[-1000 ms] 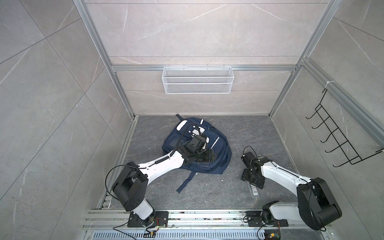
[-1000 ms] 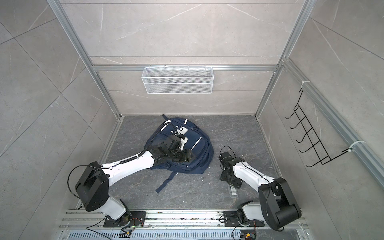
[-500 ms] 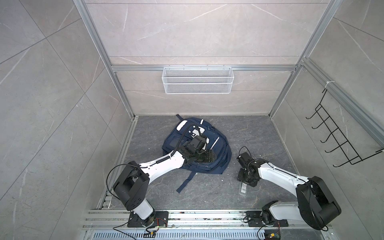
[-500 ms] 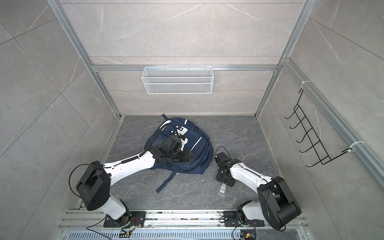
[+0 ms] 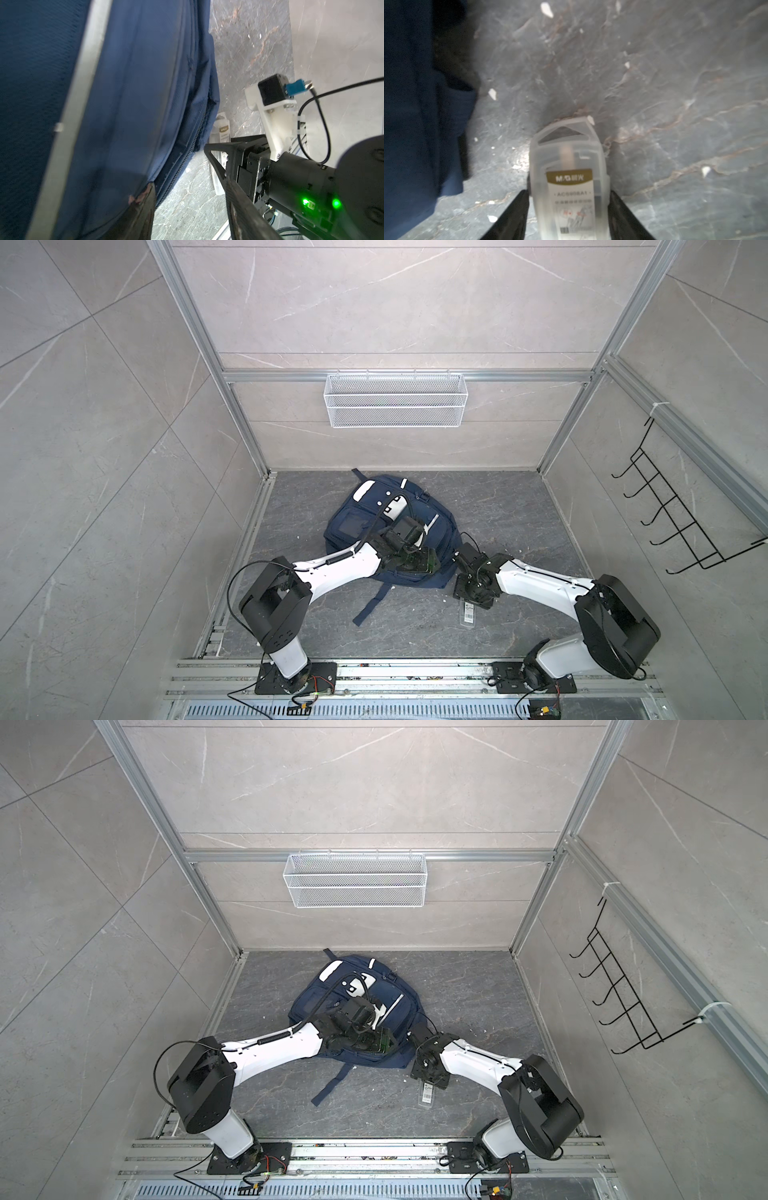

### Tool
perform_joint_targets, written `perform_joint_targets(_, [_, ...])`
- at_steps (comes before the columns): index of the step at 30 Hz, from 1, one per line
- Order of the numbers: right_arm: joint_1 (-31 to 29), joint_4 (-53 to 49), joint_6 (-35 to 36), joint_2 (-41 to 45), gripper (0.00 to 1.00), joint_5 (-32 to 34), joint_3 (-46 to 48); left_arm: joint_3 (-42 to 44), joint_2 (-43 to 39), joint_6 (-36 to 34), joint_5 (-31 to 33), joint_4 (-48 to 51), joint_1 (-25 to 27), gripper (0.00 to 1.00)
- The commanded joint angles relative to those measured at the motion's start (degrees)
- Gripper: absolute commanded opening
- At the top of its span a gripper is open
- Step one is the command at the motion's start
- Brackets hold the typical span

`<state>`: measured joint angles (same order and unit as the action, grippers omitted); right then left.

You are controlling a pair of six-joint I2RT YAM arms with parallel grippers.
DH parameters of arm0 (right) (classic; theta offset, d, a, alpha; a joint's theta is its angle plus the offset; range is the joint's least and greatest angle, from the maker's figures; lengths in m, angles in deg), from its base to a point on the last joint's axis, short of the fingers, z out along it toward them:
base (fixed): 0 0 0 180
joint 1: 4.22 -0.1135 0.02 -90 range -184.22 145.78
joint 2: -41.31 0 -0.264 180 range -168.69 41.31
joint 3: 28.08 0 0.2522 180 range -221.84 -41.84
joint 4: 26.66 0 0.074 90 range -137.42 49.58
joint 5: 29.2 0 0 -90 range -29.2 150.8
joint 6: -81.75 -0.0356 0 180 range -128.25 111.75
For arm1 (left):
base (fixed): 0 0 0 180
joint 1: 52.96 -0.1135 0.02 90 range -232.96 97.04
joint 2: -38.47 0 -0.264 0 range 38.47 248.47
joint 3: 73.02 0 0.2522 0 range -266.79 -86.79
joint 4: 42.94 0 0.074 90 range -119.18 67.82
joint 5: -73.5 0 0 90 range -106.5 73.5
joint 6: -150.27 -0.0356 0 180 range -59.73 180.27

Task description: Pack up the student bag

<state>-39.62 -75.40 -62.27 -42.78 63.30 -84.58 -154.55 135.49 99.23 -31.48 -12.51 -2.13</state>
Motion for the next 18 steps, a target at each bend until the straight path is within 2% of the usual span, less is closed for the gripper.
perform_joint_targets(1, [-0.5,1.6,-0.3,3.6,0.66,-1.9,0.4,-3.9,1.9,-2.3,1.0,3.3,1.5,0.56])
perform_joint_targets(6, [0.6,-4.0,1.0,11.2,0.7,2.5,0.7,-8.7,5.6,-3.6,1.7,6.5,4.3,0.56])
perform_joint_targets(14, [14.4,-10.0,4.5,22.7,0.7,3.8,5.2,-16.7,11.4,-4.7,1.4,10.6,8.4,0.57])
perform_joint_targets(18, [20.7,-8.1,6.6,24.3,0.7,0.0,7.4,-20.7,14.7,-4.9,0.8,13.7,9.8,0.57])
